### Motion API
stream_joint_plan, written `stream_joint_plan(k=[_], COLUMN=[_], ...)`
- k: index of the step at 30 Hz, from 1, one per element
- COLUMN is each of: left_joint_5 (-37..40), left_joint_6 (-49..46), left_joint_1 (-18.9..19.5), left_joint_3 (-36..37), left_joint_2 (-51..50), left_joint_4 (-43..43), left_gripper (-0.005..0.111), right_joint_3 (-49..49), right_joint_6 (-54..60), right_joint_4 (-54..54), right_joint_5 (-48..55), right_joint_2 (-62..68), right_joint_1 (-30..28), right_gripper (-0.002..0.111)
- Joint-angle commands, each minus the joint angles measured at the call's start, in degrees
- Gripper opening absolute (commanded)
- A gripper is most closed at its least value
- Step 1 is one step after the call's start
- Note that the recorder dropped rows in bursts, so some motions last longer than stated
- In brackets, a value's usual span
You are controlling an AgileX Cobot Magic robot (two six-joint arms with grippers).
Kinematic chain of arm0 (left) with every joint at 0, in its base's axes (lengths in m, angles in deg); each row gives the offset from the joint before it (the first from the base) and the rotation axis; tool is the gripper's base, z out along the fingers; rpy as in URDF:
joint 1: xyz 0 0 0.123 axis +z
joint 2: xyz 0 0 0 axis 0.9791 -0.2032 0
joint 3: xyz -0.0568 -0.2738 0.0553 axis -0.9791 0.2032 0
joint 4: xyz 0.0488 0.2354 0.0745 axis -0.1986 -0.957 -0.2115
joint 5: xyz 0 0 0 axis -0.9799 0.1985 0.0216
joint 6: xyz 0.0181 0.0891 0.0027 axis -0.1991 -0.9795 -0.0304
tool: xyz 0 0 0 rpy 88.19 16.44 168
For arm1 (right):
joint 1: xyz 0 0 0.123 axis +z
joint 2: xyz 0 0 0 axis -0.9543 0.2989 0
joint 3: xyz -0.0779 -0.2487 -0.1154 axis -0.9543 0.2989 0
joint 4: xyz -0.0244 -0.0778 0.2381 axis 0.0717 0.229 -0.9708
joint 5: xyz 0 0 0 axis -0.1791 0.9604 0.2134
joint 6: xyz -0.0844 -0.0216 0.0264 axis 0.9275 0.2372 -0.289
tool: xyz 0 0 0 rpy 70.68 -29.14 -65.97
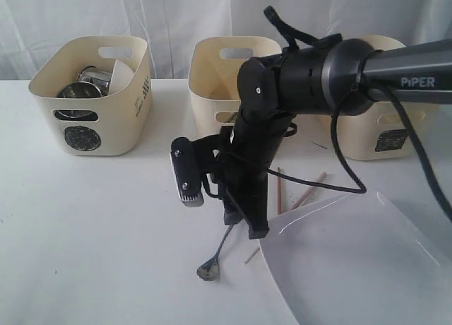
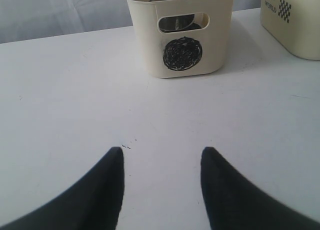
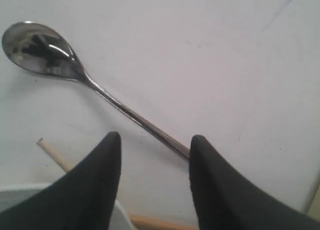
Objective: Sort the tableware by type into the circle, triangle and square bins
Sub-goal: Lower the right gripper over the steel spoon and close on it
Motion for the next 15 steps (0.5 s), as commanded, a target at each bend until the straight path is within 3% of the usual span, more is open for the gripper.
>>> stream_joint_plan(k=[1,15], left_joint_5=[-0.3,-0.3], left_joint_6=[0.3,0.3], left_joint_1=[0.1,0.1], left_joint_3=[0.2,0.2], left_joint_2=[0.3,0.3], left_joint_4=[0.4,0.4], left_gripper=[0.052,0.052], right_joint_3=[-0.1,-0.1], right_joint_6=[2.0,4.9], right_joint_4=[-0.4,3.5], right_joint_5=[-0.9,-0.4], right_joint_2=[1.9,3.6], right_joint_1=[1.0,1.5], right_gripper=[0.042,0.042])
